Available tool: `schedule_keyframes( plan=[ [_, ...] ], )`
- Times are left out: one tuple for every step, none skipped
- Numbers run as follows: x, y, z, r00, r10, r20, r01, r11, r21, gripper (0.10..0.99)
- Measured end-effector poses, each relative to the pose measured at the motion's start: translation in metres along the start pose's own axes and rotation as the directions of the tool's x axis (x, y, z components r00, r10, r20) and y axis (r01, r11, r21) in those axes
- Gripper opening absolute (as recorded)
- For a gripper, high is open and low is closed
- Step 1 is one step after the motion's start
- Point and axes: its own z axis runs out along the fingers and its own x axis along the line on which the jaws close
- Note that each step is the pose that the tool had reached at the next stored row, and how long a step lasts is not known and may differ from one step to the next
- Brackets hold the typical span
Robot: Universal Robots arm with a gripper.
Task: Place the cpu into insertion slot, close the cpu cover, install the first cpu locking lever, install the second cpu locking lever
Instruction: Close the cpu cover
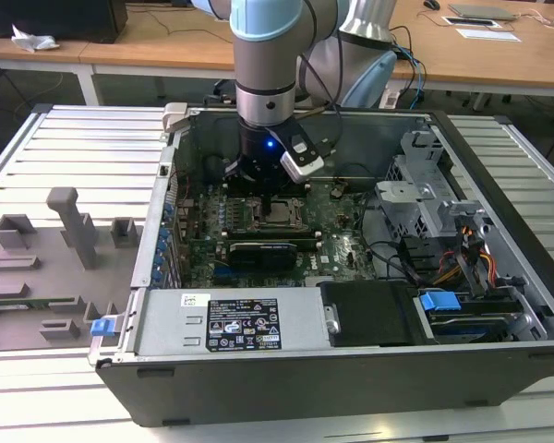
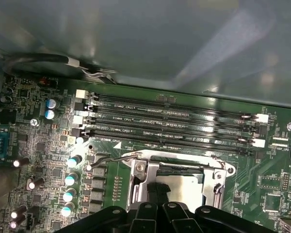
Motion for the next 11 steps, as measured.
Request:
schedule_keyframes(
  plan=[
    [0.0001, -0.0001, -0.0005, 1.0000, 0.000, -0.0004, 0.000, 1.0000, 0.000, 0.106],
    [0.0000, -0.0002, -0.0013, 1.0000, 0.000, -0.0005, 0.000, 1.0000, 0.001, 0.106],
    [0.0000, -0.0009, -0.0018, 1.0000, 0.000, -0.0004, 0.000, 1.0000, 0.001, 0.106],
    [0.0002, -0.0023, -0.0019, 1.0000, 0.000, -0.0004, 0.000, 1.0000, 0.001, 0.106],
    [0.0004, -0.0037, -0.0019, 1.0000, 0.000, -0.0004, 0.000, 1.0000, 0.001, 0.106],
    [0.0006, -0.0053, -0.0019, 1.0000, 0.000, -0.0005, 0.000, 1.0000, 0.001, 0.106],
    [0.0009, -0.0075, -0.0019, 1.0000, 0.000, -0.0005, 0.000, 1.0000, 0.001, 0.106],
    [0.0011, -0.0095, -0.0019, 1.0000, 0.000, -0.0006, 0.000, 1.0000, 0.001, 0.106],
    [0.0014, -0.0114, -0.0019, 1.0000, 0.000, -0.0007, 0.000, 1.0000, 0.001, 0.106],
    [0.0015, -0.0133, -0.0018, 1.0000, 0.000, -0.0008, 0.000, 1.0000, 0.001, 0.106],
    [0.0016, -0.0161, -0.0019, 1.0000, 0.000, -0.0013, 0.000, 1.0000, 0.001, 0.106]
  ],
)
